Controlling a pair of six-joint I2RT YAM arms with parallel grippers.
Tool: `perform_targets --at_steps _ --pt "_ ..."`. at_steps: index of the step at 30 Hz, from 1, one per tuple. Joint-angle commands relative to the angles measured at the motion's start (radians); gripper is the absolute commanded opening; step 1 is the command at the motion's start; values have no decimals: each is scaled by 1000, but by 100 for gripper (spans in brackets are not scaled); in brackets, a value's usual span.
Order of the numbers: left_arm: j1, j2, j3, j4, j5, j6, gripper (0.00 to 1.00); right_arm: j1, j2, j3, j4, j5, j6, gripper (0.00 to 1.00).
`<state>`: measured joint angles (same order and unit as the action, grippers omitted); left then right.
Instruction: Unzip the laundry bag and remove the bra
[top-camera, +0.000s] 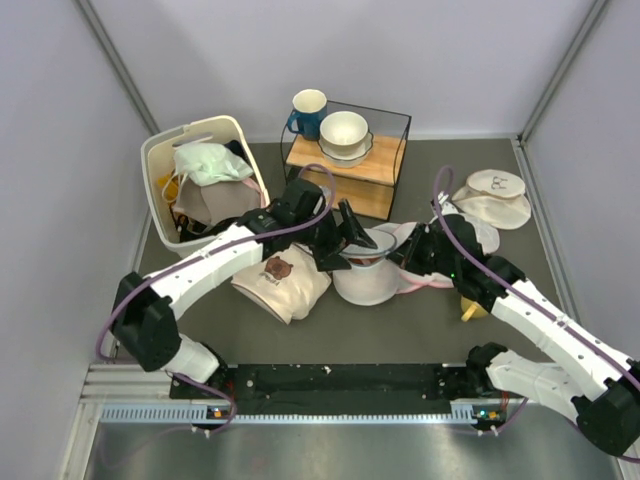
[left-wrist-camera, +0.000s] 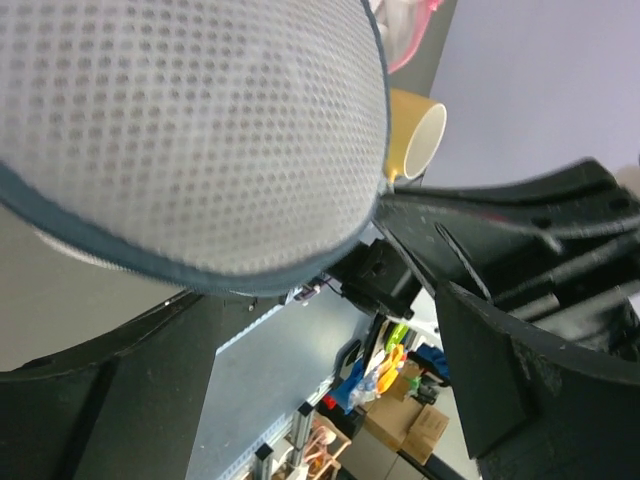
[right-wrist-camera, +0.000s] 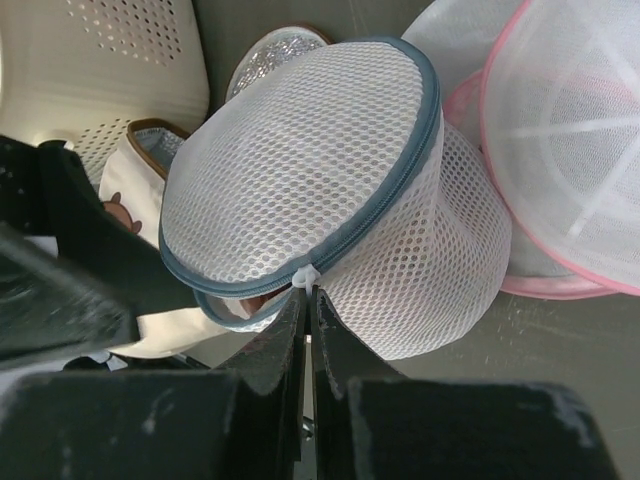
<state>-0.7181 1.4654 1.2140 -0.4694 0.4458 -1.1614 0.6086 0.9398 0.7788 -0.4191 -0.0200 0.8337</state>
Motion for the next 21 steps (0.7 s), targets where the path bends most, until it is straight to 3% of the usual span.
perform_targets --at_steps 1,3,4,5,12,18,21 --pt "0 81 42 63 -21 -24 78 8 -24 -15 20 6 -16 0" --pt "3 107 68 45 -21 -5 50 6 -47 -19 -4 17 -27 0" --pt "5 110 76 35 -21 5 17 0 -58 -29 -24 47 -39 0" --pt "6 110 82 25 -24 18 2 -10 -73 -38 -50 55 -42 0" --pt "49 73 122 -1 5 124 0 -207 -193 -134 -118 23 -134 0" --pt "80 142 254 -77 77 270 0 -196 -210 -58 -156 -89 -153 0" --pt "94 218 365 -136 82 350 0 -126 -214 -14 -167 -77 -131 0"
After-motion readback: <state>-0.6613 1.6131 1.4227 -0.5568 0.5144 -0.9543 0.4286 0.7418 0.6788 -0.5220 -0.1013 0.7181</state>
